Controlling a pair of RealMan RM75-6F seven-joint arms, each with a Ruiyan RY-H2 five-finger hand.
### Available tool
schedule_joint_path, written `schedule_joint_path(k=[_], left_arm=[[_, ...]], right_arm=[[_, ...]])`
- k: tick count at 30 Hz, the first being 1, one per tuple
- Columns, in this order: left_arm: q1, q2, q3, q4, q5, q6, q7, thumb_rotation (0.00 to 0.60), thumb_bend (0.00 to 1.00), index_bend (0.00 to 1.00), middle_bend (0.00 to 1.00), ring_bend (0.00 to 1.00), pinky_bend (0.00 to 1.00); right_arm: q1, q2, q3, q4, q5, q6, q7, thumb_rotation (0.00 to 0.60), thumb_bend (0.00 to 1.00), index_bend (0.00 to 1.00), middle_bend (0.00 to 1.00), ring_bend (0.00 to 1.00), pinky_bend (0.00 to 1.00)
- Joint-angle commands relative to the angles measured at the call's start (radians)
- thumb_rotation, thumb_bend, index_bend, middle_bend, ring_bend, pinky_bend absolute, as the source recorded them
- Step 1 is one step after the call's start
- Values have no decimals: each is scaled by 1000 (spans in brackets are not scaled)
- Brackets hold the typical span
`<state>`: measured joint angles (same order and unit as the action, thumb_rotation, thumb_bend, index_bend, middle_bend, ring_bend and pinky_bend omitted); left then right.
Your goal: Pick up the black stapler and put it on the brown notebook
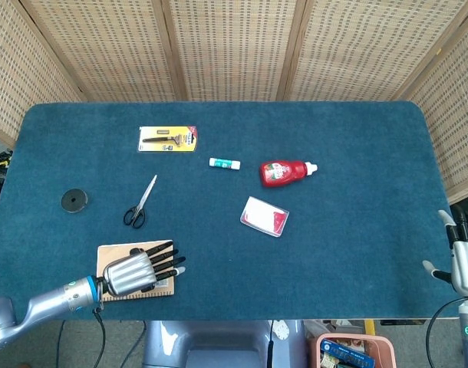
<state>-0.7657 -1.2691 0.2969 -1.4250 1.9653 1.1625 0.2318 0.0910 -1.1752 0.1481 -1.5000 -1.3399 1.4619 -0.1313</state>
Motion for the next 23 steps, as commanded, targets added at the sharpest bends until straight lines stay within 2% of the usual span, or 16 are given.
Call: schedule_joint_path(k=[1,4,8,11,16,17,18,23], left_arm=[[69,52,-29,-25,-22,128,-38,600,0,0,0,0,0],[99,73,-40,-42,-44,169,-37,600,0,0,0,0,0],[180,118,-73,-90,-141,247,-34,600,0,0,0,0,0],[269,134,-135,-150,-312,313,-21,600,0,0,0,0,0],[419,95,-248,-259,-616,423,-66,600,0,0,0,0,0],[455,85,-262,-271,-694,431,-79,600,0,0,0,0,0],[465,80,-269,-273,-721,424,-77,600,0,0,0,0,0],[478,76,-286,-243,-779,344,-103,600,0,0,0,0,0]], right_arm=[[-2,4,-3,-7,-8,5,4,600,0,0,0,0,0],[-3,6,-5,-11,-13,8,7,600,0,0,0,0,0],[-6,11,-7,-20,-25,16,13,600,0,0,0,0,0],[-6,13,-9,-24,-33,20,17,600,0,0,0,0,0],[-1,8,-15,-19,-43,14,6,600,0,0,0,0,0],[-1,6,-15,-16,-45,17,-1,600,0,0,0,0,0],[-1,4,-15,-14,-46,20,-6,600,0,0,0,0,0],[-6,0,-13,-14,-44,34,-24,600,0,0,0,0,0]])
